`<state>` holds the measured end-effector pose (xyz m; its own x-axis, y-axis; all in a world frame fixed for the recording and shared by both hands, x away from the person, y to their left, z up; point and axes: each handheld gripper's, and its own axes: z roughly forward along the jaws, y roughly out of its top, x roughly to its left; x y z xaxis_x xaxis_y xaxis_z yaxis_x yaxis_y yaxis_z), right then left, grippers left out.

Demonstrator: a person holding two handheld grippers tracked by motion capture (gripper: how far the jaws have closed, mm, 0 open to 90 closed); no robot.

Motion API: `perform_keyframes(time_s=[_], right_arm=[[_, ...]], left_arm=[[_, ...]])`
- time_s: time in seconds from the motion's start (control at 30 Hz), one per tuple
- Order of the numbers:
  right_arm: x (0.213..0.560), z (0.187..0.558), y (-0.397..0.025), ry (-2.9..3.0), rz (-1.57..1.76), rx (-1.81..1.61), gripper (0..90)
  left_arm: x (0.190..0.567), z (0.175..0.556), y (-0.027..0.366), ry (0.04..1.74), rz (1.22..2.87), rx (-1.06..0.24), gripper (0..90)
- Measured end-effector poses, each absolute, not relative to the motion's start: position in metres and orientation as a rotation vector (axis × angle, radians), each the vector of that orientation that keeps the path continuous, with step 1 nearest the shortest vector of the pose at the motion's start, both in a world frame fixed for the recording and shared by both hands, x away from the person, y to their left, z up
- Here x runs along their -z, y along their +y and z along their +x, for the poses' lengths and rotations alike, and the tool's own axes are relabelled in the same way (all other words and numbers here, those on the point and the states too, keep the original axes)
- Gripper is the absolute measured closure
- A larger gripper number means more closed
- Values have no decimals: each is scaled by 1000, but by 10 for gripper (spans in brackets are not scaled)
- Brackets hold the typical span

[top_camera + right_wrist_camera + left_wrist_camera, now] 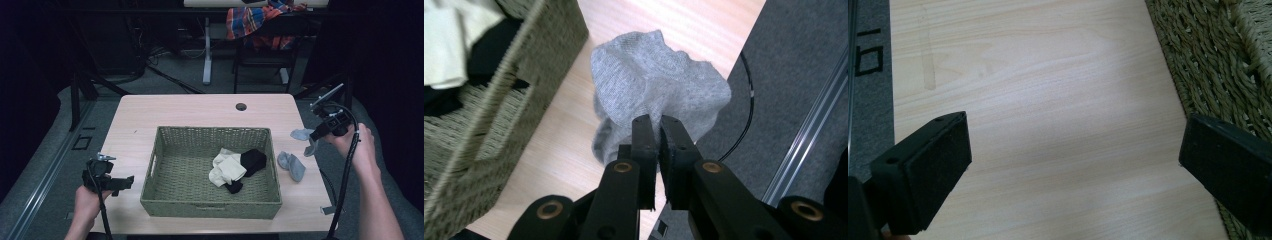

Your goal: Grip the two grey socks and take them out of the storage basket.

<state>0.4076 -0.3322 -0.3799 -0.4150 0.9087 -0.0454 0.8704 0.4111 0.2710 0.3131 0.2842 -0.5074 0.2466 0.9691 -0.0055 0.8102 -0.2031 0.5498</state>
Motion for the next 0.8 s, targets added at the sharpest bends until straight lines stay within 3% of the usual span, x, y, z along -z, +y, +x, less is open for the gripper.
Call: perform_keyframes(time_s=[0.8], right_arm=[[463,404,-322,2541,1600,-254,859]], left_arm=[[507,314,287,1621,2074,-470,5]])
